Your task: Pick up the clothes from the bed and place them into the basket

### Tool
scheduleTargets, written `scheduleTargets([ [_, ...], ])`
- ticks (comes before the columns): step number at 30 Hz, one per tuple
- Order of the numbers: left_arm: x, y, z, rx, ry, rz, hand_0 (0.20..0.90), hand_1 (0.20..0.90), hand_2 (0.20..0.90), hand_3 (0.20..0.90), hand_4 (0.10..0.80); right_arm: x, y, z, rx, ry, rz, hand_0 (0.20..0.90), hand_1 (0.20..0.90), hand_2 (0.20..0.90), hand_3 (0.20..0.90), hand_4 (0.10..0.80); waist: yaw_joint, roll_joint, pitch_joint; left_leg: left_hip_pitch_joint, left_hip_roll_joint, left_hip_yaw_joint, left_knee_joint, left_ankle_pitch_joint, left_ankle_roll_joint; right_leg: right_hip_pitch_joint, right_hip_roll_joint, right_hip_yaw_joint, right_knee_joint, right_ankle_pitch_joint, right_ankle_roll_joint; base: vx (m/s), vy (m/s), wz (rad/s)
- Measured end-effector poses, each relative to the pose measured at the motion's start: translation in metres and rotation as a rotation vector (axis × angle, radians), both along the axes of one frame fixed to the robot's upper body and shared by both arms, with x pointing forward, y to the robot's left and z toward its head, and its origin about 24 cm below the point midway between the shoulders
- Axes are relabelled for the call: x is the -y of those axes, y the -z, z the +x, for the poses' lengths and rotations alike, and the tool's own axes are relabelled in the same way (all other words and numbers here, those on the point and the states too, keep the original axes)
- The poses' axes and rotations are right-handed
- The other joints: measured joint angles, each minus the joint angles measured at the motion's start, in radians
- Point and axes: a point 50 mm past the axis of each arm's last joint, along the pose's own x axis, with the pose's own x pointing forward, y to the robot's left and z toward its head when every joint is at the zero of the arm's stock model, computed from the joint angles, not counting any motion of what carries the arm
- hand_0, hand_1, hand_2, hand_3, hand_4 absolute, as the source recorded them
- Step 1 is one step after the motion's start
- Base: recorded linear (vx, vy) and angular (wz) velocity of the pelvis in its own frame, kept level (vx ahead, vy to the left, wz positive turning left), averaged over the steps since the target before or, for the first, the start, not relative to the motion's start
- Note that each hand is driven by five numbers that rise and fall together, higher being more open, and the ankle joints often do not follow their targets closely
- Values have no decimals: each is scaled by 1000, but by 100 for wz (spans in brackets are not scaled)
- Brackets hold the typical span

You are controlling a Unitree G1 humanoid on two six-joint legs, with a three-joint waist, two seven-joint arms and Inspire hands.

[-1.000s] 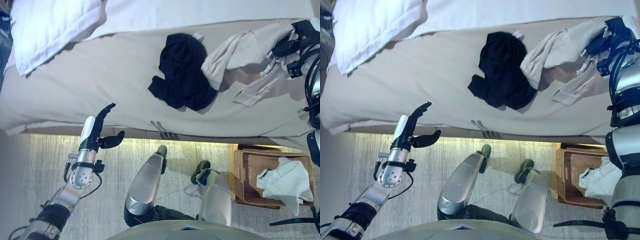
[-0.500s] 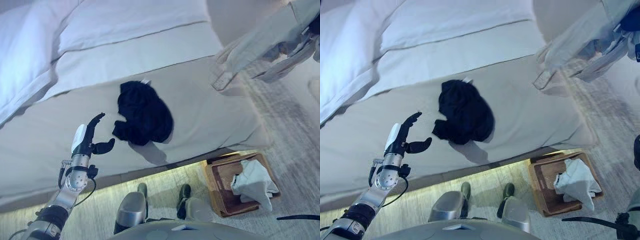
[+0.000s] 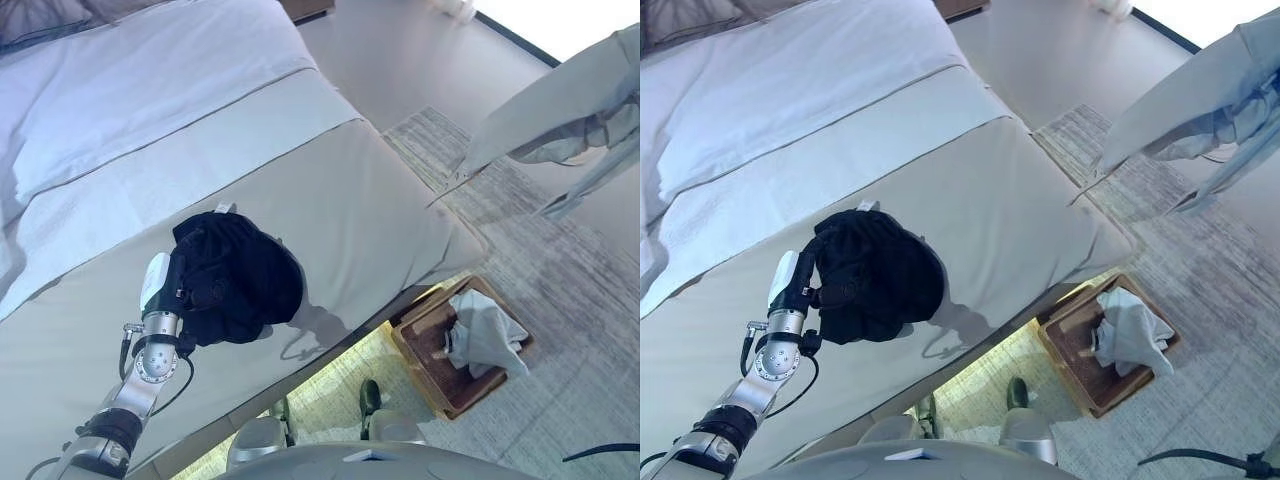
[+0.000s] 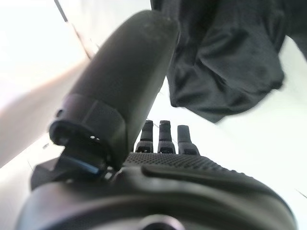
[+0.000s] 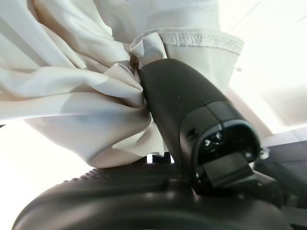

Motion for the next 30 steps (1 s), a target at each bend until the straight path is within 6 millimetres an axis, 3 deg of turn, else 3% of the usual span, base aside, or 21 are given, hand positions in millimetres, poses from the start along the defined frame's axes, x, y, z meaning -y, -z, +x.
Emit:
scheduleTargets([
  [5,3,4,-1,-7,15,10,900,900,900,900,800,9,19,-15,-18,9,17,300,300,300,200,100,-47,-1,0,1,10,42,-1,-2,-2,-22,14,46,0,0,0,6,-16,-30],
  [12,9,6,0,3,30,-7,900,900,900,900,800,33,63,-44,-142,79,56,300,300,300,200,100,-105,12,-16,-1,23,84,-1,-9,-10,-49,30,92,0,-1,1,-16,-20,-19],
  [16,6,13,-5,-27,18,-4,900,900,900,900,800,37,104,-56,-190,90,137,300,300,300,200,100,-136,22,-63,-13,32,90,-1,-8,-10,-64,39,98,0,-1,1,-42,-9,-7],
  [24,7,19,-9,-48,9,-13,900,900,900,900,800,24,174,-63,-316,61,281,300,300,300,200,100,-156,56,-89,-21,39,101,-1,-7,-13,-80,47,113,0,-1,1,-29,3,-6],
  [30,7,19,-9,-50,9,-14,900,900,900,900,800,12,202,-62,-388,19,329,300,300,300,200,100,-153,65,-94,-24,40,98,-1,-5,-14,-82,48,111,0,-1,1,-36,-13,2],
])
